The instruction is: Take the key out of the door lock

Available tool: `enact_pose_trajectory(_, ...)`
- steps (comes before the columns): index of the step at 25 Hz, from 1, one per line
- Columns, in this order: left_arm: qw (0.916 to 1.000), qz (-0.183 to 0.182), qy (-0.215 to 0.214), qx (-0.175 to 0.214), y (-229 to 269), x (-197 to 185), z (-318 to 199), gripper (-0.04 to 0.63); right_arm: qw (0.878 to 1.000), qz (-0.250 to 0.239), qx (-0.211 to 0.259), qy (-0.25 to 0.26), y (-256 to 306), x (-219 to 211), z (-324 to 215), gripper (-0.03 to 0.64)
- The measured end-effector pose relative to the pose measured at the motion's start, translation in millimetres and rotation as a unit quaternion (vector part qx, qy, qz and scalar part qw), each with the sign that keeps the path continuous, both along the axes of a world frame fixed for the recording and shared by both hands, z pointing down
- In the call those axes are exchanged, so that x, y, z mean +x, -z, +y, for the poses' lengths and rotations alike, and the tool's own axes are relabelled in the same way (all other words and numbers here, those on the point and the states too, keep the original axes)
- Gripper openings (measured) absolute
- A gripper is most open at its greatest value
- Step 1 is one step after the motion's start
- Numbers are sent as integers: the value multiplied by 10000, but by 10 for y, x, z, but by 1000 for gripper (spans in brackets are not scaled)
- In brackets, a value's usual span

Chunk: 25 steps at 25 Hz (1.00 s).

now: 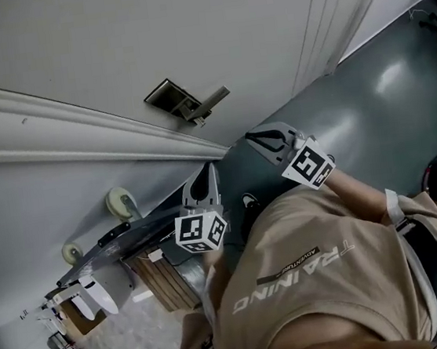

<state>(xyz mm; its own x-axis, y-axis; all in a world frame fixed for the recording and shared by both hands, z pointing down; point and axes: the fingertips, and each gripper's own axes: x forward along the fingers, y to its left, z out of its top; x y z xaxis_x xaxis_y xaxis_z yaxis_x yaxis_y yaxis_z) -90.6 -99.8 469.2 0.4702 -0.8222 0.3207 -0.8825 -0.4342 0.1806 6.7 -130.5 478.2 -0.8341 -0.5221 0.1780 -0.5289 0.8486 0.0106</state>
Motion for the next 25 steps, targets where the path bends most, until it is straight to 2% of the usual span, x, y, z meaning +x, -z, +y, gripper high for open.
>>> enact_pose_trajectory(2, 9991, 394, 154, -86, -67, 192, -12, 6, 9998, -114, -160, -15, -115, 210, -99, 15)
enact_pose_trajectory(3, 9988, 426, 225, -114, -147, 303, -18, 6, 9997, -134, -218, 8, -178, 311, -145, 15)
enact_pose_trajectory(6, 9986, 179, 413, -276, -370, 646, -71, 6, 9994, -5, -292, 210, -296, 553, -273, 15)
enact_pose_trajectory(9, 9987, 187, 205, -430, -316, 974, 19, 6, 9970, -77, -596, 488, -341, 663, -233, 15)
enact_pose_trajectory(11, 9990, 14, 99, -431, -285, 1111, 28, 6, 9945, -138, -795, 669, -397, 673, -243, 15)
enact_pose_trajectory(13, 9989, -86, 143, -441, -309, 1173, -1, 6, 9932, -106, -784, 857, -418, 626, -284, 15)
enact_pose_trajectory(17, 9970, 325, 405, -569, -298, 1130, 54, 6, 9936, -67, -560, 978, -361, 525, -253, 15)
enact_pose_trajectory(22, 9955, 244, 796, -462, -268, 1078, 44, 6, 9907, -178, -735, 1134, -406, 600, -225, 15)
enact_pose_trajectory(25, 9939, 498, 772, -612, -327, 1215, 105, 6, 9913, -69, -655, 1137, -430, 749, -188, 15)
